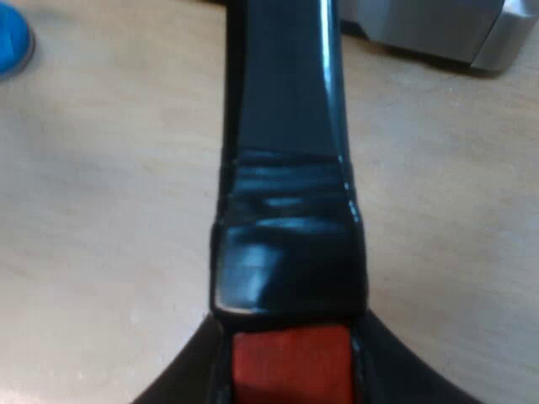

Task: Grind coffee beans and then tamp

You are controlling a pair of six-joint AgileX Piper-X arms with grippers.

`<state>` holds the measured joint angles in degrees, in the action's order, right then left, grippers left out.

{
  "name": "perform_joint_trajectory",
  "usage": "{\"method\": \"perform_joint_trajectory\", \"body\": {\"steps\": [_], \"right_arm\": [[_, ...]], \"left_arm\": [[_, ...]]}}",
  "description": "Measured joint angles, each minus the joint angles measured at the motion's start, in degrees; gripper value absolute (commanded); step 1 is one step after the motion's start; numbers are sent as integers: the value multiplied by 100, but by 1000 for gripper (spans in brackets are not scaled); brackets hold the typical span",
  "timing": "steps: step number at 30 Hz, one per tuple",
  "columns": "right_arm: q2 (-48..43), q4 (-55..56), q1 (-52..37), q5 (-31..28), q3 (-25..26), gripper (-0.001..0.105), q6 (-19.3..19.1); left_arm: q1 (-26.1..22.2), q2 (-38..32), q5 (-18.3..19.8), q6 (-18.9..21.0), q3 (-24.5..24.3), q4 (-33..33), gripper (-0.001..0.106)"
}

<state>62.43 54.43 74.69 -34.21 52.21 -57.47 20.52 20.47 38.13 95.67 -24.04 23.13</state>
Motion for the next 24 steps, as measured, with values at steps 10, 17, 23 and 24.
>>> {"method": "perform_joint_trajectory", "body": {"steps": [10,17,23,24], "right_arm": [[0,-1206,36,413,-581,0,-757],[0,-2278,36,914,-1257,0,-1112],[0,-2653,26,915,-1776,0,-1112],[0,-2658,25,915,-1805,0,-1112]], "left_arm": [[0,-168,0,0,0,991,66],[0,-168,0,-168,29,1365,66],[0,-168,0,-168,98,1394,66],[0,-168,0,-168,98,1394,66]]}}
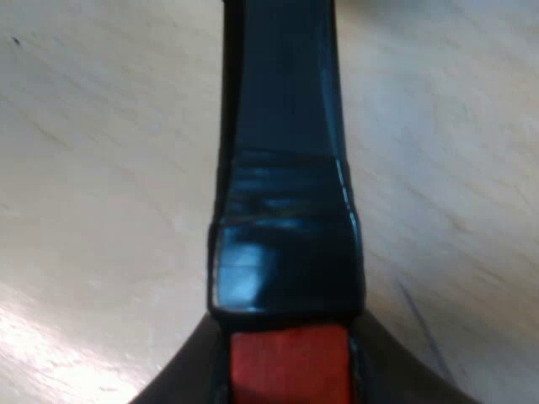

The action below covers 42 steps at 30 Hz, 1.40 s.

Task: Grind coffee beans and then tamp

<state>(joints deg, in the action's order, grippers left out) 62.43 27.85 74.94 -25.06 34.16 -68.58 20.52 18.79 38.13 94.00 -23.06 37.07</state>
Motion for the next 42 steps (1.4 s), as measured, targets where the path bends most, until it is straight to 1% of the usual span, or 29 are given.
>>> {"method": "perform_joint_trajectory", "body": {"steps": [5,11,18,23,24,25,27,28,30,32,37,41,42], "right_arm": [[135,-37,0,-10,-85,0,0],[618,-207,0,-165,-85,0,0],[1195,-1029,0,-199,-183,0,14],[1385,-1376,0,-199,-182,0,179],[1396,-1389,0,-199,-182,2,198],[1415,-1405,0,-199,-182,7,251],[1429,-1428,0,-171,-203,22,403],[1429,-1433,0,-161,-215,27,442],[1429,-1462,0,-162,-260,39,559],[1429,-1484,0,-183,-258,45,562],[1429,-1483,0,-217,-258,51,562],[1429,-1388,0,-132,-238,61,570],[1429,-1334,0,-120,-220,62,570]], "left_arm": [[0,0,0,0,0,0,66],[0,0,0,0,0,0,66],[0,0,0,0,5,0,66],[0,0,0,0,5,0,66],[0,0,0,0,5,0,66],[0,0,0,0,5,0,66],[0,0,0,0,5,0,66],[0,0,0,0,5,0,66],[0,0,0,0,5,0,66],[0,0,0,0,5,0,66],[0,0,0,0,5,0,66],[0,0,0,0,5,0,66],[0,0,0,0,5,0,66]]}}
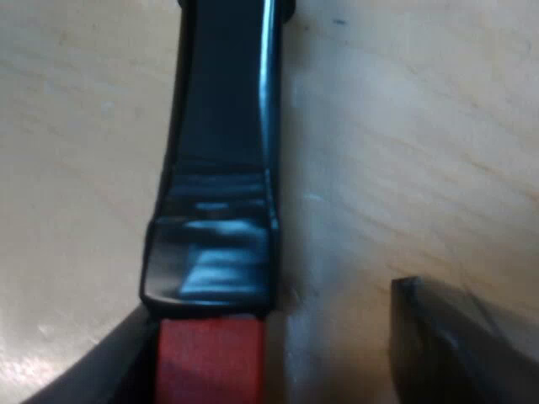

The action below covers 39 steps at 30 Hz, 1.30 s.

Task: Grind coffee beans and then tamp

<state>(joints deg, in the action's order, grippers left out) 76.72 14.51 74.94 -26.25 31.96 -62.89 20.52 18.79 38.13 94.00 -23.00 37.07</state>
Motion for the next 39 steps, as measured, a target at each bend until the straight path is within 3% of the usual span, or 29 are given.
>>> {"method": "perform_joint_trajectory", "body": {"steps": [11,23,35,39], "right_arm": [[-244,1998,0,111,544,66,46],[-1175,2697,0,111,1070,66,35],[-1987,2601,0,-39,1427,66,-893],[-2217,2106,0,-189,1462,66,-1519]], "left_arm": [[0,0,0,0,0,0,66],[0,0,0,0,0,0,66],[0,0,0,0,0,0,66],[0,0,0,0,0,0,66]]}}
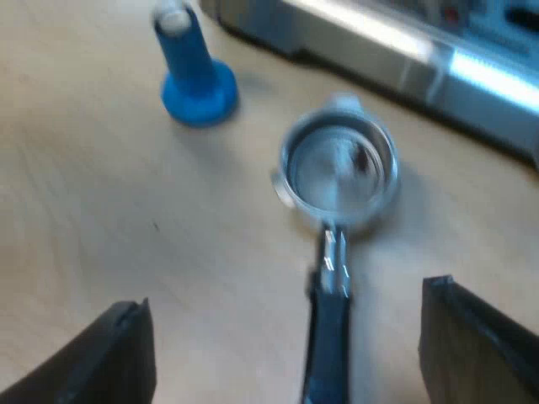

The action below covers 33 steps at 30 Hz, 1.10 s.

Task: Grind coffee beans and then tamp

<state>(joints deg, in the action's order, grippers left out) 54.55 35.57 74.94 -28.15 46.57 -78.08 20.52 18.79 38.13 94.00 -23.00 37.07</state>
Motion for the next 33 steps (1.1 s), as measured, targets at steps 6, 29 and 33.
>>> {"method": "perform_joint_trajectory", "body": {"steps": [6,29,33], "right_arm": [[-136,-778,0,4,0,66,-775],[-136,-1016,0,4,0,66,-965],[-136,-1016,0,4,0,66,-962]], "left_arm": [[0,0,0,0,0,0,66],[0,312,-1337,-8,9,-85,66],[0,691,-1355,-8,18,-421,66]]}}
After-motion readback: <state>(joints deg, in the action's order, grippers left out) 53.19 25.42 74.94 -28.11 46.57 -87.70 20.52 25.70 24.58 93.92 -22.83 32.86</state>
